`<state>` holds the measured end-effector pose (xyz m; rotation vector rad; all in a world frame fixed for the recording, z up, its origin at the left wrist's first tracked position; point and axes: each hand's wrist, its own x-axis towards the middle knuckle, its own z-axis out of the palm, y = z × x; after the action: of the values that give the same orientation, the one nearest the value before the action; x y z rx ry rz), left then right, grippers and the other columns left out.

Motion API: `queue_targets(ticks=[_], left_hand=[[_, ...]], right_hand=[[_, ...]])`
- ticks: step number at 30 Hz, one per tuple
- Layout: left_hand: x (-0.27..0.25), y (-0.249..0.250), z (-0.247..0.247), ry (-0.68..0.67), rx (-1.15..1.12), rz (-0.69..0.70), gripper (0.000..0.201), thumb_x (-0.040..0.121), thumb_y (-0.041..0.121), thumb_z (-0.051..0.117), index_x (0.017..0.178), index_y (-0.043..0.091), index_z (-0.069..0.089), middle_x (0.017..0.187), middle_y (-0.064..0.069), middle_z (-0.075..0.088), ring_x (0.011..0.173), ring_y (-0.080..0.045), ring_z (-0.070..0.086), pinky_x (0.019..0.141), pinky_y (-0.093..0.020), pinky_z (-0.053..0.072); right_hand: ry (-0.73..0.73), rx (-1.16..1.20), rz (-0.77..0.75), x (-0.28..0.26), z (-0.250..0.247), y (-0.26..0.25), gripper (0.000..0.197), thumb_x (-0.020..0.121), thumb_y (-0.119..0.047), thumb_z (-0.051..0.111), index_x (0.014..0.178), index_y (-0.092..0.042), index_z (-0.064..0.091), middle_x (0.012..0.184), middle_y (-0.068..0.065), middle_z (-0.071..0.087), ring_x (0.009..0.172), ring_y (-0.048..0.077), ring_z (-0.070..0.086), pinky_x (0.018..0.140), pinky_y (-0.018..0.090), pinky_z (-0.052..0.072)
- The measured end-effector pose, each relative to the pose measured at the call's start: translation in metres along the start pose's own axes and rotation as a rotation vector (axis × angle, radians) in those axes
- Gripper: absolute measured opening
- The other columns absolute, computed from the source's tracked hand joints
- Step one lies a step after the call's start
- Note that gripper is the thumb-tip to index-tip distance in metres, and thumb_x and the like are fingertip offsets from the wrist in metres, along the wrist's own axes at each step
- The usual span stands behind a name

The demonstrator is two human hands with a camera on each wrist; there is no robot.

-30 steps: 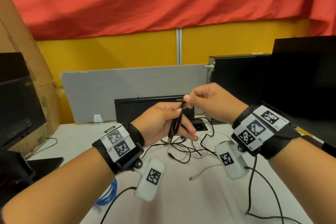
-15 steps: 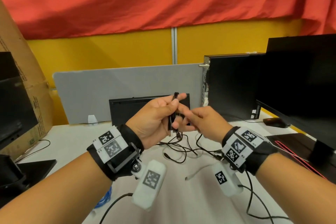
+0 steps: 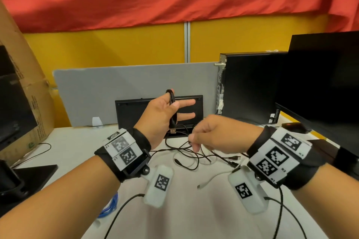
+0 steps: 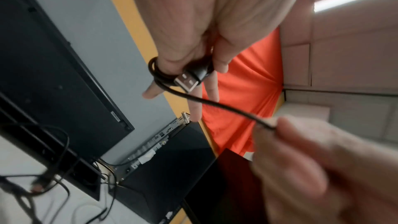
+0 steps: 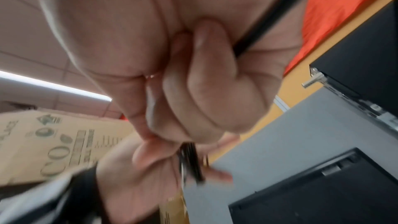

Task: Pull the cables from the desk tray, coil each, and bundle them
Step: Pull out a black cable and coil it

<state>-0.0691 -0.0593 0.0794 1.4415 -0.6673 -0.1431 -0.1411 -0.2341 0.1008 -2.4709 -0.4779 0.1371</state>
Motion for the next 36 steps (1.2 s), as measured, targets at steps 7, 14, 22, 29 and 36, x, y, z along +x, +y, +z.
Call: queue_targets(ticks=[7,14,22,29,36], left_hand=[[-0.011,0.002,0.004,-0.230,0.207,-0.150,0.031,0.103,0.014,0.039,0.129,0.019,0.054,0.107,-0.012,0.073,0.080,-0.031,0.074,0.099,-0.059,0.039],[-0.021,0.012,0.013,-0.362,0.022,-0.263,0.041,0.102,0.020,0.039,0.132,-0.006,0.048,0.065,-0.013,0.063,0.049,-0.017,0.049,0.078,-0.049,0.042],[-0.021,0.020,0.009,-0.336,-0.386,-0.273,0.042,0.099,0.021,0.044,0.135,0.001,0.052,0.044,0.003,0.035,0.042,-0.009,0.025,0.099,-0.071,0.037],[-0.009,0.022,0.008,-0.021,-0.545,-0.081,0.041,0.102,0.024,0.042,0.136,0.002,0.044,0.052,0.002,0.039,0.043,-0.009,0.035,0.094,-0.065,0.045],[-0.004,0.012,0.000,0.053,-0.138,0.026,0.014,0.105,0.018,0.037,0.109,0.017,0.050,0.108,-0.011,0.073,0.079,-0.022,0.074,0.086,-0.048,0.049]], right_hand=[[0.237,0.160,-0.083,0.004,-0.041,0.006,0.029,0.095,-0.032,0.056,0.074,-0.018,0.070,0.043,-0.009,0.044,0.037,0.004,0.033,0.038,0.018,0.027],[0.468,0.080,-0.188,0.017,-0.038,0.029,0.015,0.082,-0.036,0.071,0.079,-0.022,0.074,0.064,0.015,0.060,0.054,0.012,0.045,0.056,0.020,0.042],[0.501,-0.009,-0.114,0.029,-0.010,0.046,0.031,0.100,-0.033,0.045,0.079,-0.031,0.068,0.056,-0.008,0.051,0.050,0.004,0.044,0.053,0.022,0.038],[0.204,-0.151,-0.004,0.027,0.030,0.043,0.030,0.103,-0.018,0.037,0.092,-0.011,0.064,0.072,-0.013,0.051,0.063,0.002,0.046,0.057,0.011,0.035],[0.153,-0.152,-0.040,0.012,0.028,0.008,0.038,0.101,-0.036,0.041,0.077,-0.019,0.064,0.065,-0.008,0.054,0.058,0.008,0.051,0.061,0.027,0.044]])
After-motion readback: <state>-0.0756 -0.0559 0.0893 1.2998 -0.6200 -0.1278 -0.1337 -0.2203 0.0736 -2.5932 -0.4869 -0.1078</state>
